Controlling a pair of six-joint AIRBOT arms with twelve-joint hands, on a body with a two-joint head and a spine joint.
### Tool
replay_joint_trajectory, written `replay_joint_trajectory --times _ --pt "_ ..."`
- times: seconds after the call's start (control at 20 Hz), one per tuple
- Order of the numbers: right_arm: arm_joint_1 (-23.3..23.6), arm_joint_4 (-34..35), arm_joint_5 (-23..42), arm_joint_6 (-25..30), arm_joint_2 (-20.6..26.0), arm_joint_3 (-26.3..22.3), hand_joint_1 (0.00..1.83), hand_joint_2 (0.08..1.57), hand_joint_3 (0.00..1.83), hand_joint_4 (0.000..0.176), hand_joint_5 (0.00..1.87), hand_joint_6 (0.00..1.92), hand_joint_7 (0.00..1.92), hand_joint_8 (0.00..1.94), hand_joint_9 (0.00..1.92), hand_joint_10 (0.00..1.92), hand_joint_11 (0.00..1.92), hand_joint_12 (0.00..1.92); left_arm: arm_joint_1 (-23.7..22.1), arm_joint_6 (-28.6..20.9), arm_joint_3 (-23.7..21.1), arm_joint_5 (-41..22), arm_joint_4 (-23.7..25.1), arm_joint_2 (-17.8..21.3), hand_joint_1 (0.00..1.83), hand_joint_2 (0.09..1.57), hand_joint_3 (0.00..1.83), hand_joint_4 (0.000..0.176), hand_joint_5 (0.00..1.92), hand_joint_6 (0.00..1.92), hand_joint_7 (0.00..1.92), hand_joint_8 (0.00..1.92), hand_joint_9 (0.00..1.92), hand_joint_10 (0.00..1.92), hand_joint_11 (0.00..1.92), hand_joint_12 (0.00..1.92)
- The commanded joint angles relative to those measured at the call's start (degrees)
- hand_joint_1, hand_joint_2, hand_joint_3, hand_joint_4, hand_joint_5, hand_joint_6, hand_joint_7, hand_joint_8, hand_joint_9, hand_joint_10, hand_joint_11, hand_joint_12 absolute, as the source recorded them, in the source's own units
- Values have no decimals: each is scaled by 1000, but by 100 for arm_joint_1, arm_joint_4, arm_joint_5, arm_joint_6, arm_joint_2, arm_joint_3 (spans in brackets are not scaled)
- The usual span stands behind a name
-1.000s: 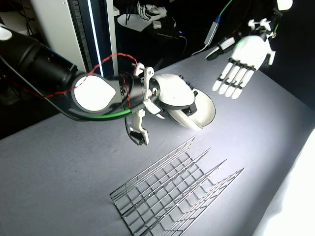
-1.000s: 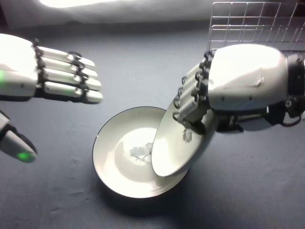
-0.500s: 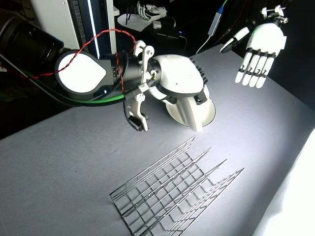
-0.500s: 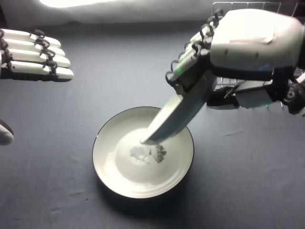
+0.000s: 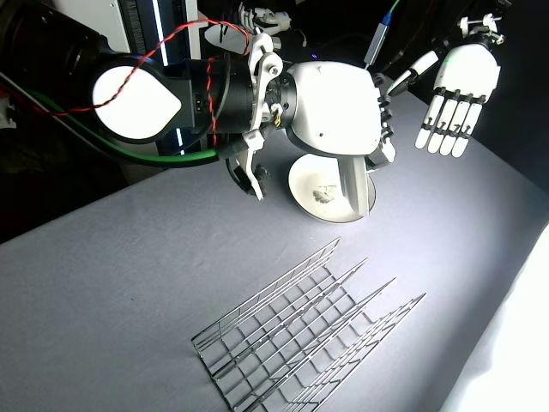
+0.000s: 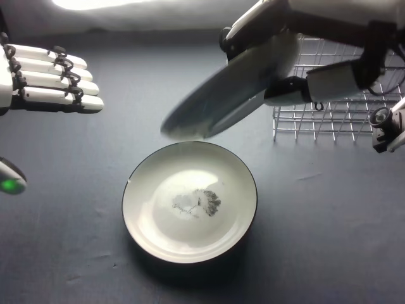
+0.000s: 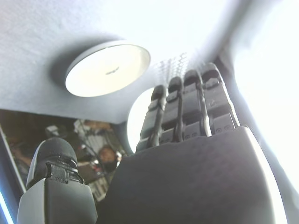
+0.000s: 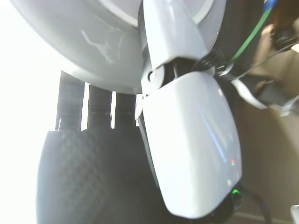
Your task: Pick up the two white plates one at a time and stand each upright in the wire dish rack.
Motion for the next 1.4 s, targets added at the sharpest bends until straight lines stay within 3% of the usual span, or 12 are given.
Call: replay_joint_trajectory --times 0.0,0.4,0.65,0.9,0.95,1.0,1.05,1.25,1.3,1.35 --pt "159 367 593 73 52 -29 1475 1144 0 0 858 1103 881 908 854 1180 787 1677 -46 1 83 -178 -585 30 0 1027 2 0 0 0 0 0 0 0 0 0" --pt "530 1799 -94 77 151 52 1480 1135 0 0 876 1088 920 906 852 1156 770 1640 -45 -15 224 -378 -877 23 0 1024 1 0 0 0 0 0 0 0 0 0" --pt "743 2615 -334 67 154 303 1479 1136 2 0 879 1085 910 907 855 1157 762 1650 -47 7 355 -390 -810 -102 0 1029 3 0 0 0 0 0 0 0 0 0" --pt "774 2744 -365 53 208 576 1476 1143 0 0 877 1072 893 892 856 1181 765 1699 -240 -2 292 -370 -900 -129 0 1028 2 0 0 0 0 0 0 0 0 0" --pt "781 2775 -366 50 227 641 1383 1151 1 0 874 1154 886 962 841 1296 694 1463 -262 -1 258 -370 -901 -116 0 1023 0 0 0 0 0 0 0 0 0 0" --pt "780 2808 -371 45 253 709 1383 1151 1 0 874 1154 886 962 841 1296 694 1463 -263 -1 216 -370 -902 -103 0 1023 0 0 0 0 0 0 0 0 0 0" --pt "791 2808 -372 44 265 774 1461 1124 0 0 919 1028 956 858 887 1150 750 1577 -261 -1 184 -369 -902 -101 0 1019 0 0 0 0 0 0 0 0 0 0" --pt "988 2906 -497 44 307 842 1480 1141 1 0 861 1101 901 947 850 1170 748 1656 -262 -1 -18 -300 -902 -56 0 1036 6 0 0 0 0 0 0 0 0 0" --pt "1047 2910 -516 41 308 838 1388 1141 0 0 880 1126 918 956 865 1253 709 1411 -264 1 -72 -300 -901 -45 0 1033 4 0 0 0 0 0 0 0 0 0" --pt "1098 2910 -536 41 308 840 1461 1141 3 0 872 1101 901 946 854 1185 729 1615 -266 6 -112 -300 -900 -37 0 1032 4 0 0 0 0 0 0 0 0 0"
